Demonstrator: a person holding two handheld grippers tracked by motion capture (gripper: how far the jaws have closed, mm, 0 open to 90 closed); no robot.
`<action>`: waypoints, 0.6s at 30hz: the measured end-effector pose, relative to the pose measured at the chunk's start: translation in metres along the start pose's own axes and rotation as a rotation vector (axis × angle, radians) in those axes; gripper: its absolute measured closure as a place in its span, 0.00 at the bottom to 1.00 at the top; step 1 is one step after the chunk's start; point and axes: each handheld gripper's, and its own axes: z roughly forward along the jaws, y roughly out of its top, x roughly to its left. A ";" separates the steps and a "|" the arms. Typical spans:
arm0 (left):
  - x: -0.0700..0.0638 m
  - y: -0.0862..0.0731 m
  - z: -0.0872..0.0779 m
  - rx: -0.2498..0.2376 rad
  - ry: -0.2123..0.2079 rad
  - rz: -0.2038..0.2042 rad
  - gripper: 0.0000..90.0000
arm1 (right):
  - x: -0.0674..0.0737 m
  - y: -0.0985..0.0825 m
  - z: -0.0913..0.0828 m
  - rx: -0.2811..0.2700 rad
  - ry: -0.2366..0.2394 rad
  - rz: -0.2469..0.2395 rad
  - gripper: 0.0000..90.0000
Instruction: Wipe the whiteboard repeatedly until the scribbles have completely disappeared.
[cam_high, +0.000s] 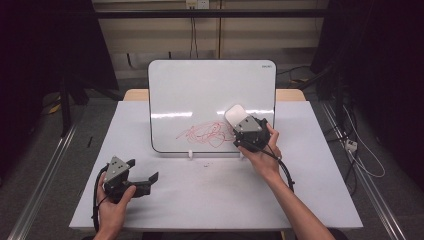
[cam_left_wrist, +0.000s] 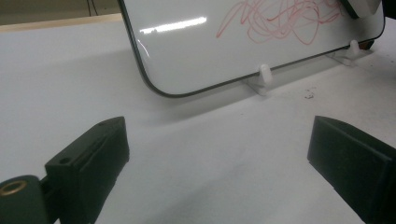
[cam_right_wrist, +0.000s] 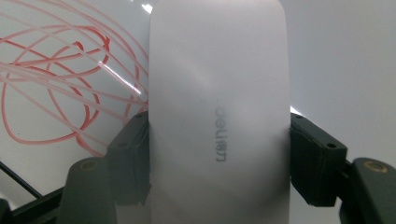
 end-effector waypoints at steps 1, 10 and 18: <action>0.000 0.000 0.000 -0.002 0.000 -0.006 0.06 | 0.001 0.000 0.000 0.001 0.003 -0.002 0.35; -0.001 0.000 0.000 -0.006 0.002 -0.001 0.06 | 0.020 0.004 0.002 0.004 0.029 -0.050 0.35; 0.000 0.000 0.000 -0.002 0.003 0.000 0.06 | 0.030 0.004 0.002 0.001 0.046 -0.059 0.35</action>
